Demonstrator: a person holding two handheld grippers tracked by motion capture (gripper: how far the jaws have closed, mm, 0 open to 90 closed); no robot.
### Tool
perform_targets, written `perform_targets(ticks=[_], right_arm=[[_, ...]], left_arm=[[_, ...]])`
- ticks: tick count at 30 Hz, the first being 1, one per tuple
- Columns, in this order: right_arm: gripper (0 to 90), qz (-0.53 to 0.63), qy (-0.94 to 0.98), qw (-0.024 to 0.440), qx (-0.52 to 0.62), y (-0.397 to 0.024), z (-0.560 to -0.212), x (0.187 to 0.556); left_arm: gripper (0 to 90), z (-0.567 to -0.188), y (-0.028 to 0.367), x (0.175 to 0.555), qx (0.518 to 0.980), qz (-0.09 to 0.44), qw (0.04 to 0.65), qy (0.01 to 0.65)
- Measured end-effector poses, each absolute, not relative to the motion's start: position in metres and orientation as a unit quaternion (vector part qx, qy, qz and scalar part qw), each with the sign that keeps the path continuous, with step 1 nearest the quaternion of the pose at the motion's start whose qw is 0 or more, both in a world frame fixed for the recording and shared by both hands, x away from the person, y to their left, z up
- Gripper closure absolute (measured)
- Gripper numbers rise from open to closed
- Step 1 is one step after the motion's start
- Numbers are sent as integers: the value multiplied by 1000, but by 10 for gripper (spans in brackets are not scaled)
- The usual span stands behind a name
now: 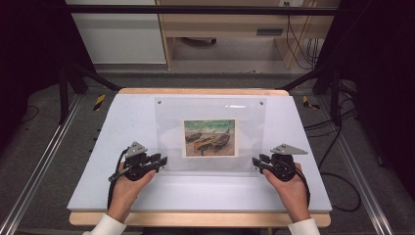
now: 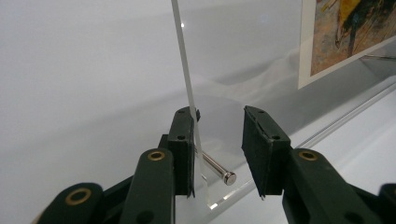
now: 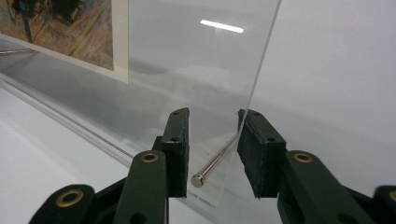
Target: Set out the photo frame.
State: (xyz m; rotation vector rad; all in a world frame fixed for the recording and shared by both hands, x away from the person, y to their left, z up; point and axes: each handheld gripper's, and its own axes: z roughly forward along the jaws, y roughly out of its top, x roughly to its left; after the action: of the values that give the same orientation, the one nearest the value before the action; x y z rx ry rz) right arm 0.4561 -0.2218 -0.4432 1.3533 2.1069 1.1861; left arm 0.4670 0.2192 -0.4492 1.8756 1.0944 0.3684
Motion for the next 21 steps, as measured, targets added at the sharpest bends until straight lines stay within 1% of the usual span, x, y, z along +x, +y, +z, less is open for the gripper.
perform_targets(ticks=[21], right_arm=[[652,416,752,181,478,-222,-447,447]], left_arm=[[642,-452,219,459,765,148,447,440]])
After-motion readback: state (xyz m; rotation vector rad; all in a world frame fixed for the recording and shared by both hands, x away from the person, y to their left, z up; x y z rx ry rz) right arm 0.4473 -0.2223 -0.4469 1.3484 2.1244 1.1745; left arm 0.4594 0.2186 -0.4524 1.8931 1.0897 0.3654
